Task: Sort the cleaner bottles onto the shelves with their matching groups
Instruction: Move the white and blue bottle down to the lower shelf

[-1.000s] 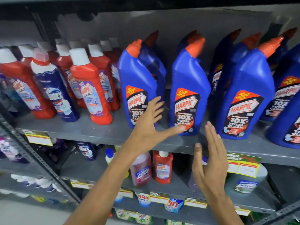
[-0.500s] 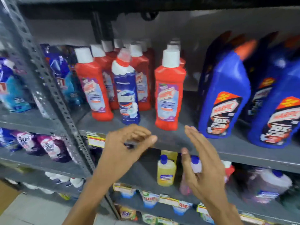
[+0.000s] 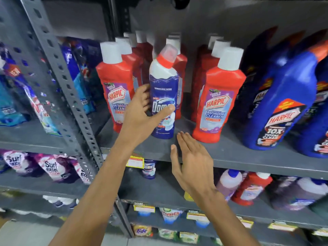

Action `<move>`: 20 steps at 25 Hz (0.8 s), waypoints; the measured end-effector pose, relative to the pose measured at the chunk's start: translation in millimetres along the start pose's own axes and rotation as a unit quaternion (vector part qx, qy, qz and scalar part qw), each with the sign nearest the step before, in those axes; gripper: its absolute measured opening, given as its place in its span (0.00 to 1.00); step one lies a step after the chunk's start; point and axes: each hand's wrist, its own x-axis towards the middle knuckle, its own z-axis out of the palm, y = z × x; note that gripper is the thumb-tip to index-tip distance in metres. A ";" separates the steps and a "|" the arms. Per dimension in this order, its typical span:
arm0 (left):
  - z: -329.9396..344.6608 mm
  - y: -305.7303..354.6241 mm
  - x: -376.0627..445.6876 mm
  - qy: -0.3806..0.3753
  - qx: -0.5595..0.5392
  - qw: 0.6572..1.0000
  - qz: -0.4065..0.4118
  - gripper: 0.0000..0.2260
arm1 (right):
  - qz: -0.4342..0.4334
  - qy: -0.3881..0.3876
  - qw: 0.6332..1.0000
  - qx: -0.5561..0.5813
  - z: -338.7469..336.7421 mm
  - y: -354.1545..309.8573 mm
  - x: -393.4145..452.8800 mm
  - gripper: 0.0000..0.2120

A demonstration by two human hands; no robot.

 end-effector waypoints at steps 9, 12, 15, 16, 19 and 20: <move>-16.7 28.9 -20.0 0.020 -0.076 0.997 -0.011 0.27 | -0.012 0.032 0.999 -0.041 10.4 1.7 -1.7 0.23; -45.4 51.0 -66.7 0.049 -0.092 0.994 0.016 0.29 | -0.016 0.041 0.998 -0.041 10.9 2.0 -3.2 0.22; -77.6 40.9 -127.8 0.008 -0.017 0.999 -0.049 0.27 | -0.014 0.046 0.998 -0.041 11.1 2.1 -2.7 0.22; -83.3 30.4 -146.6 -0.025 0.002 0.996 -0.080 0.26 | -0.012 0.046 0.998 -0.043 11.4 1.3 -2.5 0.22; -82.1 -25.3 -188.5 -0.135 0.039 0.975 -0.172 0.29 | -0.004 0.039 0.998 -0.040 12.4 -0.9 -1.0 0.23; -76.0 -47.5 -198.1 -0.155 0.044 0.965 -0.205 0.31 | -0.002 0.039 0.999 -0.038 12.0 -1.2 -1.1 0.23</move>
